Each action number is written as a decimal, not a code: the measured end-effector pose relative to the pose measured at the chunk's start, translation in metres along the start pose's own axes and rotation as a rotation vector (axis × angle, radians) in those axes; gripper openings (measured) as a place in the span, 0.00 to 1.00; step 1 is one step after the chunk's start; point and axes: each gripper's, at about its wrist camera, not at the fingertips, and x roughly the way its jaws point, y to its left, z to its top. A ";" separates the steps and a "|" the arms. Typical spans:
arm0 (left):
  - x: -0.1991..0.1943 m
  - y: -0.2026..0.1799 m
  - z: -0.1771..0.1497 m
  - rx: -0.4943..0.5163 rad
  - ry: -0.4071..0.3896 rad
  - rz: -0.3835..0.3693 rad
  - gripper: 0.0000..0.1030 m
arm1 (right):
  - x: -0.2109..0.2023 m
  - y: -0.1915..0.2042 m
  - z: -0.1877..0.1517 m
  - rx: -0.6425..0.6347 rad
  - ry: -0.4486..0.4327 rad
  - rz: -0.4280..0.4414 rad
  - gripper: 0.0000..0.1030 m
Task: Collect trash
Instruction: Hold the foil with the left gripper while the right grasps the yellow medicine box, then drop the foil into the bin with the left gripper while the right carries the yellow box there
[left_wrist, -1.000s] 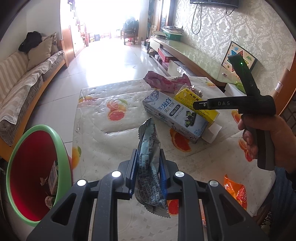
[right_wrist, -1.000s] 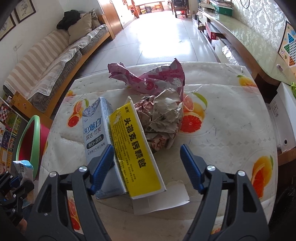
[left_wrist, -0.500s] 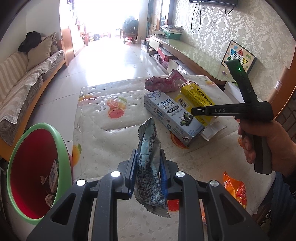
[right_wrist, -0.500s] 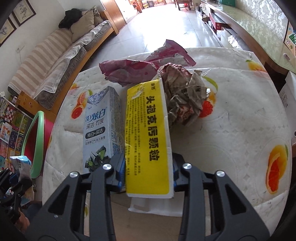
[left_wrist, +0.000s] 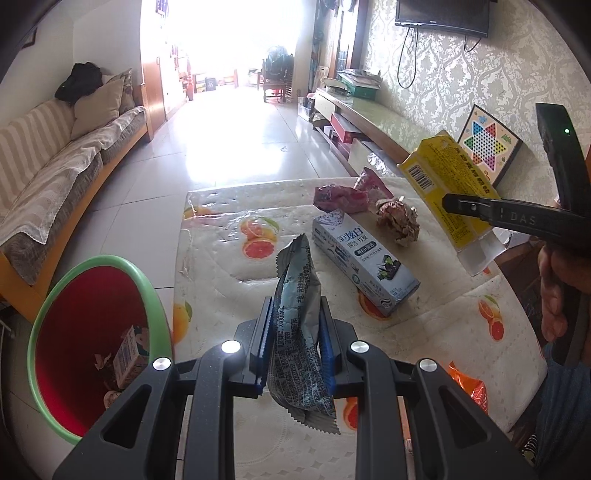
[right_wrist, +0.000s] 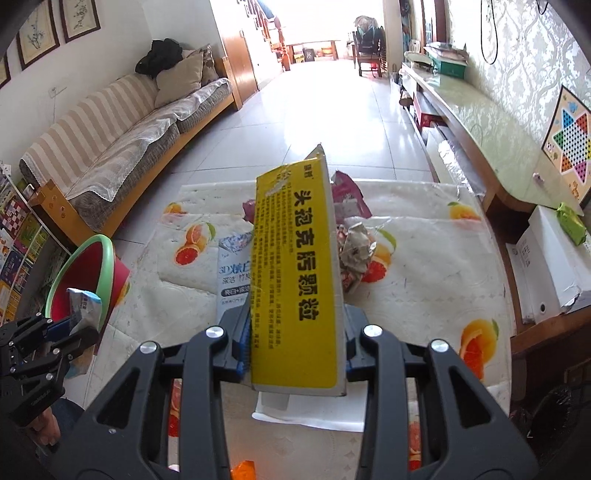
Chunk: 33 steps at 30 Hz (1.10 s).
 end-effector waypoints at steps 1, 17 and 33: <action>-0.003 0.007 0.001 -0.011 -0.007 0.008 0.19 | -0.005 0.007 0.003 -0.015 -0.012 0.003 0.33; -0.048 0.141 -0.002 -0.180 -0.072 0.194 0.19 | -0.004 0.151 0.019 -0.175 -0.035 0.178 0.33; -0.028 0.231 -0.037 -0.317 -0.009 0.242 0.71 | 0.033 0.268 0.008 -0.265 0.026 0.280 0.33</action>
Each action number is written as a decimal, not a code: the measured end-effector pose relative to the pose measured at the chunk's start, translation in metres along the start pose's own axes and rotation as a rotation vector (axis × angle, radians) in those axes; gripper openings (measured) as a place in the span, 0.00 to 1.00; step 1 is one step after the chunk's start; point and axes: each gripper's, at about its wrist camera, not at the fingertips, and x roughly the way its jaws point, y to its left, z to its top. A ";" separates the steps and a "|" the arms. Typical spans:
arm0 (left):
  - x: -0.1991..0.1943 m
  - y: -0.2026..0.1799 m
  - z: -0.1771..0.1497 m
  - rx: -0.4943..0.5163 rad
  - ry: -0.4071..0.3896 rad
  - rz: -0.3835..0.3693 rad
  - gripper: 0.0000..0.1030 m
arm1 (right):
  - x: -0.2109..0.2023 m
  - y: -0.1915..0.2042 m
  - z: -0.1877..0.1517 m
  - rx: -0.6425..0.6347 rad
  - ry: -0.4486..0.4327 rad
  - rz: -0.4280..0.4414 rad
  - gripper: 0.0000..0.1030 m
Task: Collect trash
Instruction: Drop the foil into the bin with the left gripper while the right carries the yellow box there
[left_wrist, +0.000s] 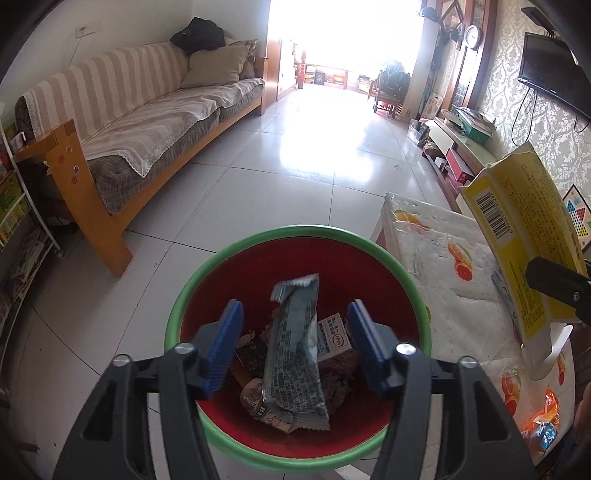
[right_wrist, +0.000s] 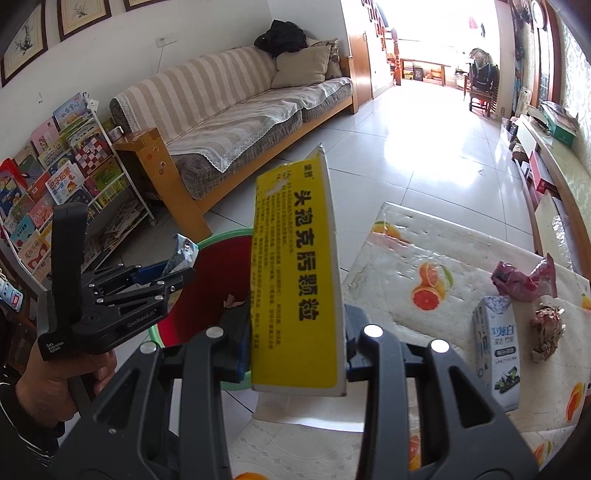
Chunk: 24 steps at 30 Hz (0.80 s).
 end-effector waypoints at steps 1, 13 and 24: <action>-0.001 0.004 -0.001 -0.012 -0.008 0.004 0.77 | 0.003 0.004 0.002 -0.006 0.002 0.003 0.33; -0.028 0.039 -0.012 -0.081 -0.071 0.063 0.86 | 0.039 0.040 0.001 -0.052 0.058 0.044 0.33; -0.055 0.068 -0.023 -0.130 -0.110 0.093 0.89 | 0.092 0.082 -0.012 -0.136 0.138 0.069 0.33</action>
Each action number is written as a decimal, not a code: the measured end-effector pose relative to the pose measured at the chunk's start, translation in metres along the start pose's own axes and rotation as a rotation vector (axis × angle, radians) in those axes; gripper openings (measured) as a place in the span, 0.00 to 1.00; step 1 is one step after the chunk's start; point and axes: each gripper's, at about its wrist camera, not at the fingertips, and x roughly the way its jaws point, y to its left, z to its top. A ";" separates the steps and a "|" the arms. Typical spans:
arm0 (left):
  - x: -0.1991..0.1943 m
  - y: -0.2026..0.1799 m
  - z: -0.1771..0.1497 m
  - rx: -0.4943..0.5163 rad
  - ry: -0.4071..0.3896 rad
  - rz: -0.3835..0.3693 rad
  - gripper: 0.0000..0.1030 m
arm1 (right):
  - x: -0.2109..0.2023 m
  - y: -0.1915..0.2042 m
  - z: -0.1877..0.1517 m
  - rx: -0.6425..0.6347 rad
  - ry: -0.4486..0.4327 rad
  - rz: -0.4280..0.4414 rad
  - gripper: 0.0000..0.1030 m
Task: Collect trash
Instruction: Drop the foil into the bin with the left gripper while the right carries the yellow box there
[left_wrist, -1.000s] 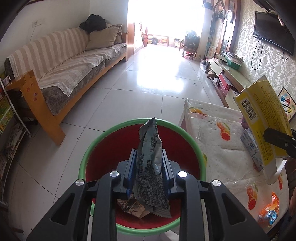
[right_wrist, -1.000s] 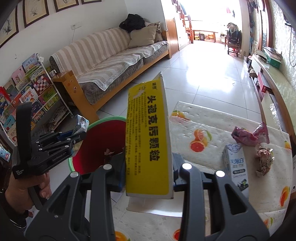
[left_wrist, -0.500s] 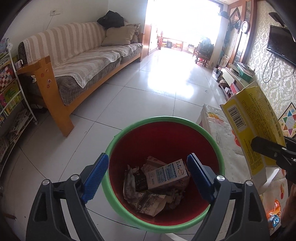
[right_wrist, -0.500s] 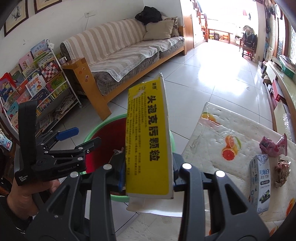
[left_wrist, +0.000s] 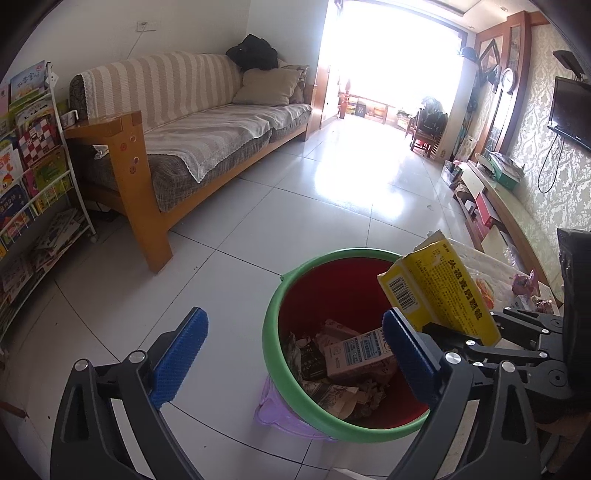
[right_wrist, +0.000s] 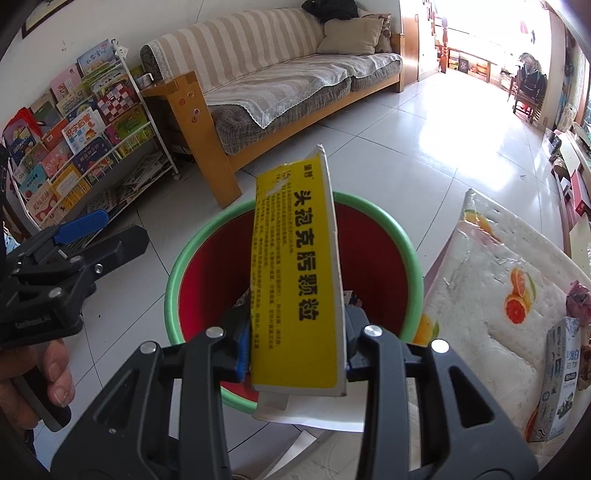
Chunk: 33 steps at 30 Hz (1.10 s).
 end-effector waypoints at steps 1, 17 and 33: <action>-0.001 0.003 0.000 -0.004 -0.001 0.002 0.89 | 0.005 0.002 0.000 -0.004 0.006 -0.003 0.33; -0.006 0.022 -0.008 -0.044 0.004 0.015 0.89 | 0.055 0.004 -0.007 -0.042 0.115 -0.027 0.34; -0.005 0.009 -0.012 -0.035 0.012 -0.011 0.89 | 0.033 -0.002 -0.008 -0.027 0.066 -0.053 0.72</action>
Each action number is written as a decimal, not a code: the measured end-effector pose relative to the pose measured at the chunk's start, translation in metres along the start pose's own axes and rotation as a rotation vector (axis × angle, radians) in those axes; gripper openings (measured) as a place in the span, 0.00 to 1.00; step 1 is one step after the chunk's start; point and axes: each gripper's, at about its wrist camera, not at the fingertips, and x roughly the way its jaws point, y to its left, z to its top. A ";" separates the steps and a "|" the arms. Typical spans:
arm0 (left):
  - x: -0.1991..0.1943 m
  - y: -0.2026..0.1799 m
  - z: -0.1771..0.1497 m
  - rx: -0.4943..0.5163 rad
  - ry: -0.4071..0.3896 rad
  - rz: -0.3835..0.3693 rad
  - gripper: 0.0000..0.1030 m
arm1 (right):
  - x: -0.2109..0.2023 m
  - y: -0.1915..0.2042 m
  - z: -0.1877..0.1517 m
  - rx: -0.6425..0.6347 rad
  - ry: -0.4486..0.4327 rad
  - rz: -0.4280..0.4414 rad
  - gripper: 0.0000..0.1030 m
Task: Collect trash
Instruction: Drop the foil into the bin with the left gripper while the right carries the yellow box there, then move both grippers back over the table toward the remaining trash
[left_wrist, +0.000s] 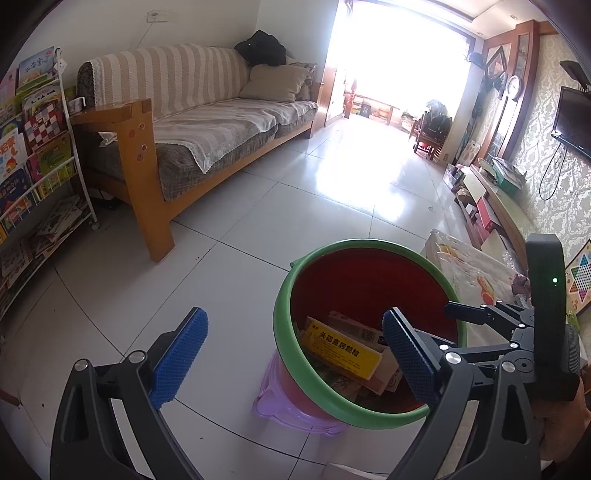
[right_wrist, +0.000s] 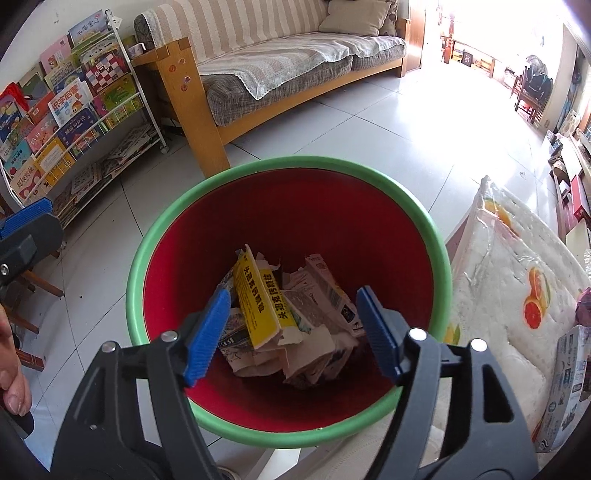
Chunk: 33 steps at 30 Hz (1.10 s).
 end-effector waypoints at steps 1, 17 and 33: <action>0.000 -0.003 0.000 0.001 -0.001 -0.003 0.89 | -0.005 -0.001 -0.002 -0.001 -0.007 -0.001 0.73; 0.002 -0.107 -0.011 0.114 0.048 -0.104 0.92 | -0.137 -0.083 -0.082 0.101 -0.136 -0.165 0.95; -0.006 -0.272 -0.048 0.297 0.106 -0.262 0.92 | -0.233 -0.208 -0.169 0.317 -0.196 -0.345 0.95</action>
